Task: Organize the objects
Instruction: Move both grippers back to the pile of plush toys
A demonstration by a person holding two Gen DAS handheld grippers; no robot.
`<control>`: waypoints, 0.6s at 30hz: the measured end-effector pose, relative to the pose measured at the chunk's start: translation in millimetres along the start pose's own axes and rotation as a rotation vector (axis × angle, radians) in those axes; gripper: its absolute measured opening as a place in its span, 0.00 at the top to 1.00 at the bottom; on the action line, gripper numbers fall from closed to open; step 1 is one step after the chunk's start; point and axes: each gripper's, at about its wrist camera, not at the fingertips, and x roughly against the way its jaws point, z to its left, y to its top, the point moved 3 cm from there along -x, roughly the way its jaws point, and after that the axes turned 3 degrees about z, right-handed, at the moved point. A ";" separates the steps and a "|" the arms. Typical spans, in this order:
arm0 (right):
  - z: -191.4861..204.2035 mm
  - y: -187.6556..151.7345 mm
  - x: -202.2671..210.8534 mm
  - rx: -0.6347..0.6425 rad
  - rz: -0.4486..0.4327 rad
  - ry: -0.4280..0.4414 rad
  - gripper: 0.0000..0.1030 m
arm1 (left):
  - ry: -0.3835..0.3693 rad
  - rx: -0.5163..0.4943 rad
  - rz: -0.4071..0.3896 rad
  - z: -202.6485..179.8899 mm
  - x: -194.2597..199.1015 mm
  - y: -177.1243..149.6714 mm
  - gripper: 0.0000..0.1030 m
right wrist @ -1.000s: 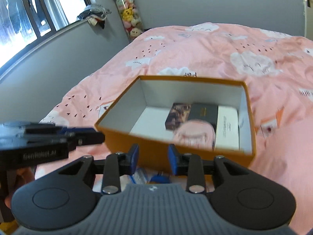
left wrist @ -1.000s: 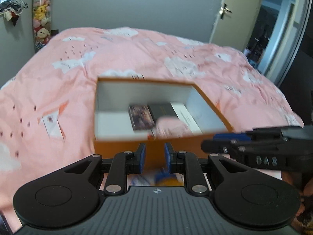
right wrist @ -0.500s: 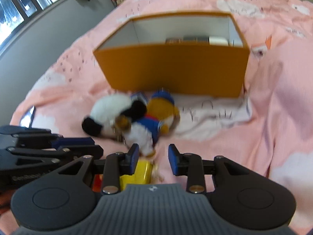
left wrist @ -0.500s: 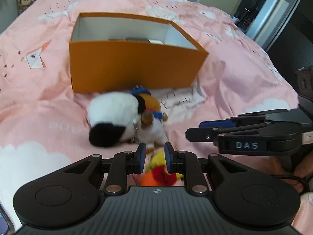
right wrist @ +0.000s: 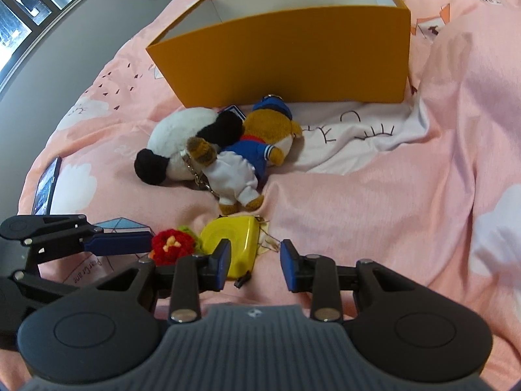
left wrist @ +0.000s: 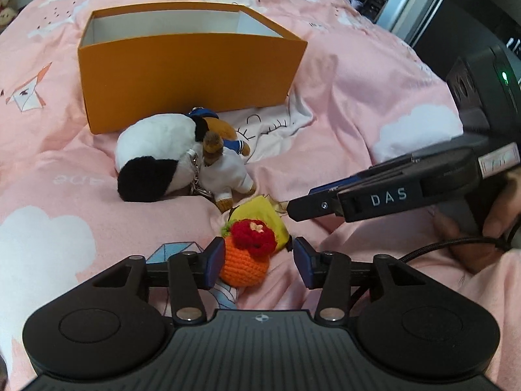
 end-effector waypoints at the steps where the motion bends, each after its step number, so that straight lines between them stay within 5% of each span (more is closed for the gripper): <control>1: -0.4 0.0 -0.8 -0.002 0.003 0.001 0.66 | 0.000 -0.001 0.000 0.6 -0.3 -0.7 0.46; 14: -8.5 1.7 -10.3 -0.034 0.025 0.021 0.65 | 0.049 -0.041 0.061 0.5 -22.3 -0.1 0.39; 18: -6.8 2.8 -12.4 -0.022 0.029 0.022 0.65 | 0.043 -0.015 0.079 5.4 -25.5 -1.0 0.44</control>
